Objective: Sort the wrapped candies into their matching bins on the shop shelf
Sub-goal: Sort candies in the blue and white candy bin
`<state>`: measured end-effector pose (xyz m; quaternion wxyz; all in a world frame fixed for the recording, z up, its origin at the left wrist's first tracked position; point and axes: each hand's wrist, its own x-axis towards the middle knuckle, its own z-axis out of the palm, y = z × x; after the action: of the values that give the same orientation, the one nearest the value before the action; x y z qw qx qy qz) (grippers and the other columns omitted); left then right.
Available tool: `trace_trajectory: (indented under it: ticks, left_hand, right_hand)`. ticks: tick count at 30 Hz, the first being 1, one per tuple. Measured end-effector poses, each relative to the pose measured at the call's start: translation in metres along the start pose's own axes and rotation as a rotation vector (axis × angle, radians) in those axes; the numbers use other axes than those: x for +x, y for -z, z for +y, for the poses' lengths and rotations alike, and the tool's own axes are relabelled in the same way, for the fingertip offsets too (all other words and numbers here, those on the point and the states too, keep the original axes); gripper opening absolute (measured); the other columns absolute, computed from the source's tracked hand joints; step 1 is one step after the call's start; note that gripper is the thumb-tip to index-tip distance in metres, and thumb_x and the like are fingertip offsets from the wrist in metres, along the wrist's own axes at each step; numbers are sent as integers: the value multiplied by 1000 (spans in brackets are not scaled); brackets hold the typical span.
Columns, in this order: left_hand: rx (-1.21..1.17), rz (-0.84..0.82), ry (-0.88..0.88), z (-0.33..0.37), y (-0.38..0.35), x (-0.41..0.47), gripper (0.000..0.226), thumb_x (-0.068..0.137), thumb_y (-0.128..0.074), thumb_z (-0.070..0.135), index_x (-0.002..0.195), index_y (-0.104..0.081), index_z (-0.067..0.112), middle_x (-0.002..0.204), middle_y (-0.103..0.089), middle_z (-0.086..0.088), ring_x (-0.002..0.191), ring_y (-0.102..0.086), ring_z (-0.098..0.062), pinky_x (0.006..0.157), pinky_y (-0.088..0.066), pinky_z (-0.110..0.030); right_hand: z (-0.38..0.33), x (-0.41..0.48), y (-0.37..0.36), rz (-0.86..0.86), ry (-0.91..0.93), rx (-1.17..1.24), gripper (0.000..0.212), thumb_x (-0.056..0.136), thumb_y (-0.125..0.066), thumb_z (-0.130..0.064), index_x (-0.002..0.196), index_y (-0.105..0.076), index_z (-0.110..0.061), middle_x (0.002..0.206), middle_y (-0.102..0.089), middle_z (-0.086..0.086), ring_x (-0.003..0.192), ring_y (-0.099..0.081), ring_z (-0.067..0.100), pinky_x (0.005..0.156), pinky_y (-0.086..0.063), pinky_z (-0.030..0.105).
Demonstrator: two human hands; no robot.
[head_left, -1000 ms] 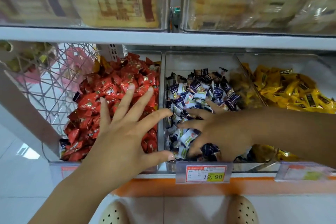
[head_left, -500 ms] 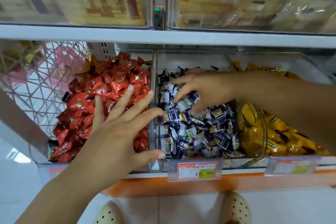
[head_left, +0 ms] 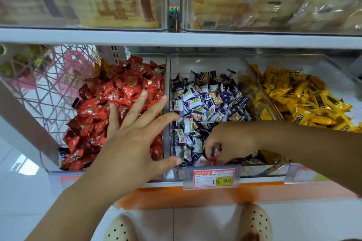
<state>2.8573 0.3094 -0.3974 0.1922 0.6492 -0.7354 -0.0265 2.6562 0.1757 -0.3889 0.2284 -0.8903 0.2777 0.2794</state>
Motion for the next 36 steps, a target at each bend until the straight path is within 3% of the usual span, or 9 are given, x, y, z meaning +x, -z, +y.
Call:
trace_trajectory:
  ticks: [6, 13, 19, 22, 25, 27, 30, 33, 36]
  left_hand:
    - [17, 66, -71, 23, -8, 14, 59, 75, -38, 75, 119, -61, 44, 154, -30, 12, 148, 2, -17, 112, 7, -64]
    - [32, 118, -99, 41, -20, 37, 61, 73, -43, 73, 120, -62, 39, 128, -58, 17, 143, -25, -16, 111, 5, -64]
    - [-69, 161, -113, 39, -28, 40, 36, 76, -53, 61, 93, -73, 37, 109, -67, 20, 131, -46, -12, 114, 3, -58]
    - [-145, 163, -99, 30, -24, 38, 18, 83, -65, 49, 85, -70, 32, 110, -66, 20, 132, -43, -11, 119, -3, -47]
    - [-173, 141, -128, 22, -21, 30, 23, 85, -56, 50, 84, -61, 27, 112, -66, 17, 134, -39, -10, 118, -15, -42]
    - [-178, 116, -147, 18, -21, 25, 19, 85, -53, 46, 83, -56, 27, 112, -65, 16, 135, -37, -9, 117, -20, -42]
    - [-181, 106, -168, 14, -24, 20, 15, 83, -57, 39, 82, -53, 24, 112, -66, 14, 136, -36, -10, 115, -26, -42]
    - [-184, 104, -172, 12, -22, 21, 14, 82, -58, 37, 83, -54, 23, 115, -65, 13, 137, -36, -11, 112, -29, -40]
    - [-201, 97, -177, 11, -21, 21, 16, 83, -57, 39, 82, -55, 23, 119, -64, 13, 138, -34, -9, 112, -28, -39]
  right_hand:
    - [9, -30, 20, 225, -14, 309, 19, 87, -67, -36, 105, -64, -36, 82, -53, -29, 70, -49, -24, 59, -35, 2]
    - [3, -45, 23, 388, 13, 521, 10, 84, -69, -35, 88, -73, -26, 75, -67, -17, 68, -58, -10, 60, -38, 3]
    - [0, -43, 26, 391, 18, 679, 8, 84, -70, -28, 87, -72, -21, 68, -69, -9, 64, -62, 1, 64, -50, 20]
    - [11, -51, 41, 195, -1, 413, 21, 86, -68, -30, 107, -66, -34, 100, -70, -12, 96, -64, 5, 87, -50, 28]
    - [19, -50, 38, -146, -139, -210, 56, 84, -70, -33, 132, -45, -49, 145, -38, -7, 134, -33, 18, 102, -36, 34]
    - [18, -37, 21, -253, -166, -569, 84, 83, -68, -30, 143, -16, -57, 157, -7, -8, 142, -8, 28, 108, -31, 46]
    - [17, -16, 7, -241, -159, -648, 104, 77, -74, -29, 145, 1, -55, 159, 11, -4, 142, 0, 38, 105, -33, 60]
    - [21, 0, 11, -210, -126, -641, 103, 77, -76, -39, 148, -1, -46, 159, 12, 3, 140, -10, 40, 102, -40, 50]
    - [22, 15, 15, -44, -64, -491, 78, 88, -65, -32, 150, -18, -36, 145, -31, 12, 120, -36, 21, 79, -36, 26]
